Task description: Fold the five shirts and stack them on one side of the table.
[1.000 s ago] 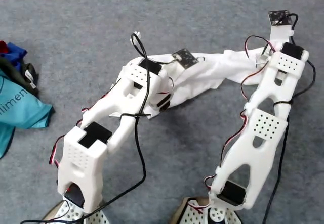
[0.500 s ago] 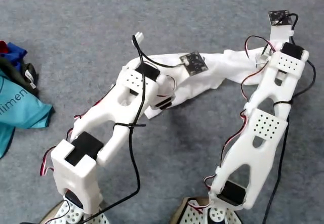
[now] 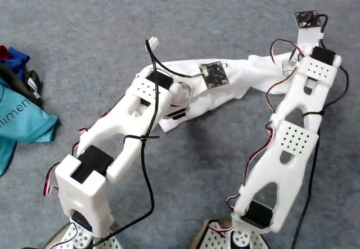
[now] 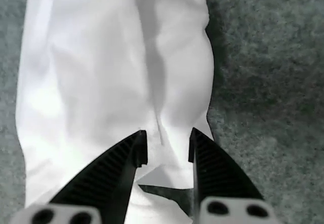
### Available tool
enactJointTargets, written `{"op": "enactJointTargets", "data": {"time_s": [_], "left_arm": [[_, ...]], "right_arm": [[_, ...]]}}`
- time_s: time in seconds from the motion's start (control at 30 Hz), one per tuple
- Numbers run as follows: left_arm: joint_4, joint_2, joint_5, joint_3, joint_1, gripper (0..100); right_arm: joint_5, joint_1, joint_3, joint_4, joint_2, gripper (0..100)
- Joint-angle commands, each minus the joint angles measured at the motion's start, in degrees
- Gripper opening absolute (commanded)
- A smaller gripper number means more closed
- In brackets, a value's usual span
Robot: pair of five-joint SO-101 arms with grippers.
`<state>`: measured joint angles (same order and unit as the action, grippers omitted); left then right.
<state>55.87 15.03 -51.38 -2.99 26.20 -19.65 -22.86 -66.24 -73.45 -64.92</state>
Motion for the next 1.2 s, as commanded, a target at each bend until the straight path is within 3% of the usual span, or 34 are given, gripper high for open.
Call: {"op": "enactJointTargets", "data": {"time_s": [0.0,0.2,0.67,0.8,1.03,1.17], "left_arm": [[-3.16,-2.77,-0.44,0.09,-0.53,14],[-8.53,0.04,-2.2,-2.64,-0.62,14],[-9.32,6.99,-3.52,1.67,-4.66,14],[-9.32,7.16,-3.6,3.43,-5.45,9],[-8.62,6.73,-5.89,4.04,-6.15,7],[-0.97,6.64,-5.8,8.79,-6.24,8]], "right_arm": [[-0.62,1.19,-0.13,-0.18,0.31,0.4],[-0.7,1.1,-0.22,-0.18,0.22,0.4],[-0.7,1.1,-0.4,-0.18,0.22,0.4],[-0.7,1.1,-0.4,-0.18,0.22,0.4],[-0.7,1.1,-0.4,-0.18,0.22,0.4],[-0.7,1.1,-0.4,-0.18,0.22,0.4]]}}
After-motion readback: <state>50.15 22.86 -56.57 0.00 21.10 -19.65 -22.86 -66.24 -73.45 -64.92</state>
